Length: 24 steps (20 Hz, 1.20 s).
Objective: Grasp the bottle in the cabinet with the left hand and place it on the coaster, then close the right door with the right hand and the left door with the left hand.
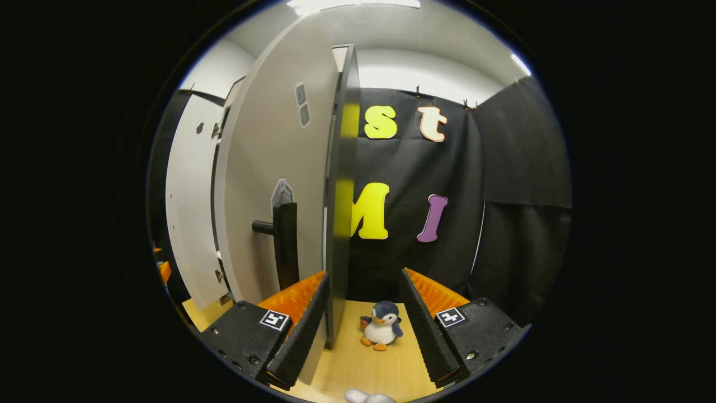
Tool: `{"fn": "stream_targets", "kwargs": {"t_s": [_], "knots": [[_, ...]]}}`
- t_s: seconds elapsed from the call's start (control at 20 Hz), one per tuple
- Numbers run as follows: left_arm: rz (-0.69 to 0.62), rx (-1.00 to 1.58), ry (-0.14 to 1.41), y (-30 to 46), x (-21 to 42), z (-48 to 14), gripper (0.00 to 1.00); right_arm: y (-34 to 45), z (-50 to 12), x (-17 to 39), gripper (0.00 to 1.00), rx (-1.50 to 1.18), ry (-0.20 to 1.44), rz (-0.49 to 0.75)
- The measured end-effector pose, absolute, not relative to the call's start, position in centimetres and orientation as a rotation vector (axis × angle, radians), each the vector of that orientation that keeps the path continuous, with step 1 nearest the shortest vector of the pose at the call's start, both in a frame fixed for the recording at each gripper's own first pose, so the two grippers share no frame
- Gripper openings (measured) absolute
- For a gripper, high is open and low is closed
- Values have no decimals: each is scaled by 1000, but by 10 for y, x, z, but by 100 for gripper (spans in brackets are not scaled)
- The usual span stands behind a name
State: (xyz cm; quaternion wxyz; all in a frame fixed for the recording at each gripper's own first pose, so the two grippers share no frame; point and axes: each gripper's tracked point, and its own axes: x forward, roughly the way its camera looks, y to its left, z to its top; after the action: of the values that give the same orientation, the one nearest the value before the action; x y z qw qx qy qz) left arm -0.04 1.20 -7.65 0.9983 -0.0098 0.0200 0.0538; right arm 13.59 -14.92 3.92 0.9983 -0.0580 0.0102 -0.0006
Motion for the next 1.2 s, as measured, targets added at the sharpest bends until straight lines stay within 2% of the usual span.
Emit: {"fn": "stream_targets", "kwargs": {"t_s": [0.4,1.0,1.2], "knots": [[111,-15,39,14,-7,-74,96,-89,29,138,78,-35,61,101],[140,-4,45,22,-27,-73,96,-3,21,169,78,-29,74,177],[162,-3,44,28,-29,-72,96,18,19,177,82,-33,40,174]]}}
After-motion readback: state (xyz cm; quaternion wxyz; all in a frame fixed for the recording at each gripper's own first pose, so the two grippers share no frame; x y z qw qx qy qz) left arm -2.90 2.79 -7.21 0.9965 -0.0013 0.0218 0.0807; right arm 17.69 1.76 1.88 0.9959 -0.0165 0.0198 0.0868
